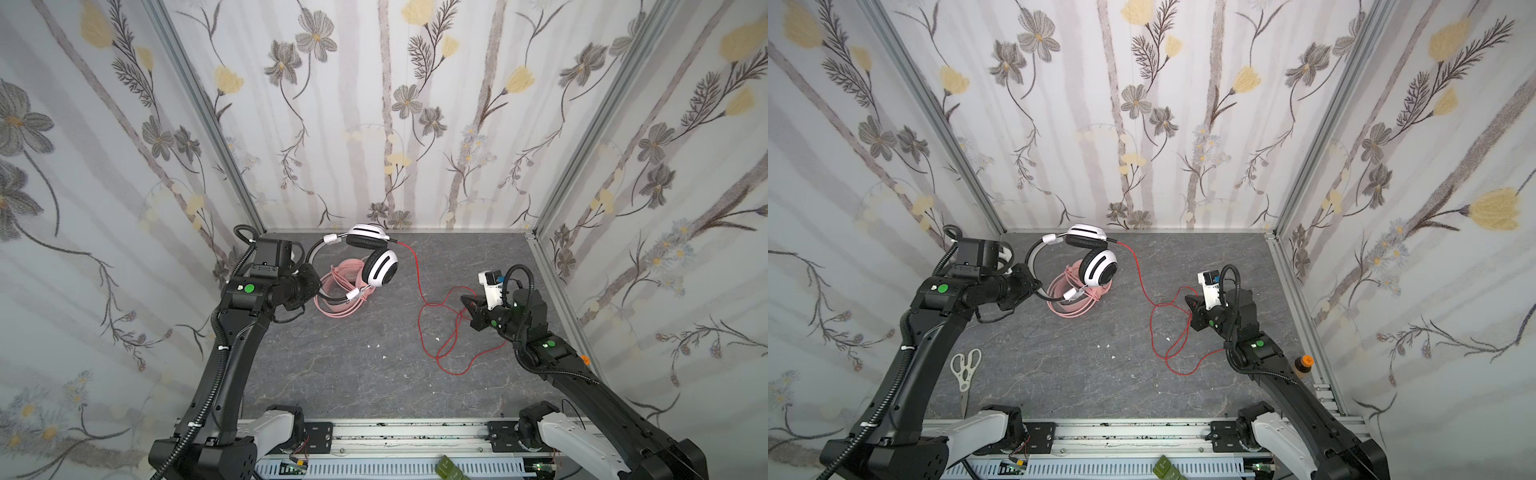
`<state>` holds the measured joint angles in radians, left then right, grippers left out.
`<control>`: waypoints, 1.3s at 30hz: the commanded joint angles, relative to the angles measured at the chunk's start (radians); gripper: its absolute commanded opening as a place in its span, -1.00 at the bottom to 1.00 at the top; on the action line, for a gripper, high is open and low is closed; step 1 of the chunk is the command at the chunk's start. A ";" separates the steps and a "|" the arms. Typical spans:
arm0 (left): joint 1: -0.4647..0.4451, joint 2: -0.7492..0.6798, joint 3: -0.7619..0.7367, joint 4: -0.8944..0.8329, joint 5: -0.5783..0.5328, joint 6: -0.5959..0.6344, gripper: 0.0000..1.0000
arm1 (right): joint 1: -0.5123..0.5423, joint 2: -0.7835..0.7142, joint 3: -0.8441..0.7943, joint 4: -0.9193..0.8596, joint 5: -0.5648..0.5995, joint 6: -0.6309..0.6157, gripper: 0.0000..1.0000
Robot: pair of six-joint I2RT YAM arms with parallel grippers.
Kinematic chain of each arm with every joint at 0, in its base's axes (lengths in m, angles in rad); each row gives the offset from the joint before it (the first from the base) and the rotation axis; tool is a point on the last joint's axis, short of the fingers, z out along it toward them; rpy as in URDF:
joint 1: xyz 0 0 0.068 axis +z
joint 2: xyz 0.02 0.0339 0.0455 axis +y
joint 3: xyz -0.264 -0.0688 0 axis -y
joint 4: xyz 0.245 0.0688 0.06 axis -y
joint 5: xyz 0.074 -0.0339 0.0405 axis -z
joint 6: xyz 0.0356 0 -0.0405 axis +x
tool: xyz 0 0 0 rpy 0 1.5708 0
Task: Wrap the headphones
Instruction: 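Lower the headset with the left gripper while the right gripper holds the red cable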
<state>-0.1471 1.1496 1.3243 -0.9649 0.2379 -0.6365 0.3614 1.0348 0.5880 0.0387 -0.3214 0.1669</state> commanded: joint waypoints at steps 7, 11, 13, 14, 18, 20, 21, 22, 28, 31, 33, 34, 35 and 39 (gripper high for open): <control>-0.048 -0.026 -0.082 0.038 -0.083 0.038 -1.00 | 0.024 -0.097 0.068 -0.117 0.174 -0.067 -1.00; -0.061 -0.036 -0.081 0.031 -0.124 0.053 -1.00 | 0.025 -0.108 0.082 -0.109 0.120 -0.085 -1.00; -0.069 -0.026 -0.070 0.001 -0.167 0.068 -1.00 | 0.027 -0.122 0.088 -0.091 0.055 -0.107 -1.00; -0.073 -0.019 -0.064 -0.014 -0.189 0.074 -1.00 | 0.032 -0.127 0.093 -0.091 0.026 -0.133 -1.00; -0.093 -0.018 -0.050 -0.040 -0.242 0.093 -1.00 | 0.057 -0.101 0.134 -0.162 0.011 -0.202 -1.00; -0.094 -0.031 -0.042 -0.040 -0.252 0.095 -1.00 | 0.059 -0.091 0.135 -0.176 0.065 -0.186 -1.00; -0.094 -0.040 -0.034 -0.040 -0.260 0.096 -1.00 | 0.059 -0.086 0.129 -0.180 0.117 -0.168 -1.00; -0.094 -0.050 -0.028 -0.040 -0.265 0.095 -1.00 | 0.057 -0.079 0.125 -0.186 0.169 -0.152 -1.00; -0.094 -0.183 -0.038 0.075 -0.169 0.094 -1.00 | 0.014 0.034 0.082 -0.221 0.318 -0.053 -1.00; -0.094 -0.237 -0.049 0.142 -0.086 0.096 -1.00 | 0.003 0.090 0.053 -0.202 0.290 -0.029 -0.90; -0.093 -0.269 -0.063 0.189 -0.043 0.089 -1.00 | 0.004 0.140 0.035 -0.180 0.277 -0.020 -0.87; -0.093 -0.279 -0.066 0.202 -0.033 0.086 -1.00 | 0.004 0.163 0.033 -0.178 0.275 -0.020 -0.86; -0.093 -0.286 -0.065 0.211 -0.020 0.086 -1.00 | 0.003 0.192 0.034 -0.177 0.274 -0.019 -0.82; -0.093 -0.291 -0.050 0.221 0.000 0.074 -1.00 | 0.004 0.270 0.048 -0.168 0.266 -0.015 -0.02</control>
<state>-0.2405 0.8608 1.2617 -0.8536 0.1848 -0.5430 0.3653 1.2751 0.6239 -0.1741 -0.0452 0.1417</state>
